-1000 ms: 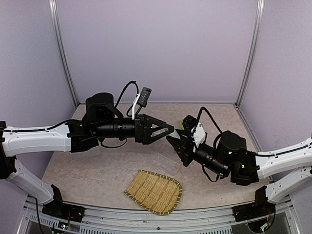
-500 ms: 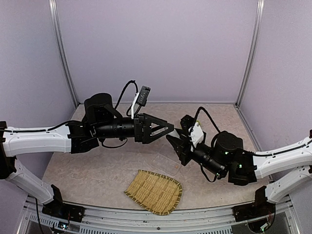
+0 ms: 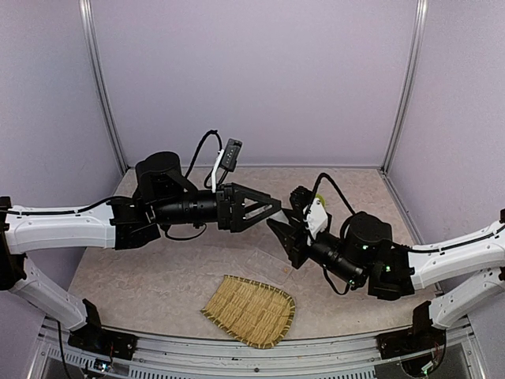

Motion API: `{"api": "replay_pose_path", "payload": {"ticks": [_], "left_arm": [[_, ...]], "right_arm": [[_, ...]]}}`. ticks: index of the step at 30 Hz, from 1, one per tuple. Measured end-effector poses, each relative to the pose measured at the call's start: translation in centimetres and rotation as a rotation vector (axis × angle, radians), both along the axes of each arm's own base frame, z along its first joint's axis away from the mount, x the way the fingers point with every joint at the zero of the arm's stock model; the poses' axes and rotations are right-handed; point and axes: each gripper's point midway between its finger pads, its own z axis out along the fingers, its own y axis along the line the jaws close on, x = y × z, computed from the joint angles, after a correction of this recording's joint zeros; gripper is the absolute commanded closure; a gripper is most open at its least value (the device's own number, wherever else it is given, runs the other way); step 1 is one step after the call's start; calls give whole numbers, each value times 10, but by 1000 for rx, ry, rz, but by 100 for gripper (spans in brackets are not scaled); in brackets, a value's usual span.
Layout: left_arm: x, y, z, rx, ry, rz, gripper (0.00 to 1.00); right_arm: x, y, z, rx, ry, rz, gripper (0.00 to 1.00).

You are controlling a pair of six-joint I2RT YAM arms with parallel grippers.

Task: Sort the pills into containers
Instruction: Screw the lid of the pill bottle onto the pill bottle.

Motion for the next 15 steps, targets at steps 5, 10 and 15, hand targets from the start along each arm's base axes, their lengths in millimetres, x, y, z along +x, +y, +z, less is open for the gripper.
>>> {"api": "replay_pose_path", "payload": {"ticks": [5,10,15], "left_arm": [[2,0,1,-2,-2,13,1],[0,0,-2,8,5,6,1],[-1,0,-2,8,6,1,1]], "right_arm": [[-1,-5,10,16,-17,-4,76],[-1,-8,20,47,-30,-9,76],[1,-2,9,22,-22,-9,76]]}}
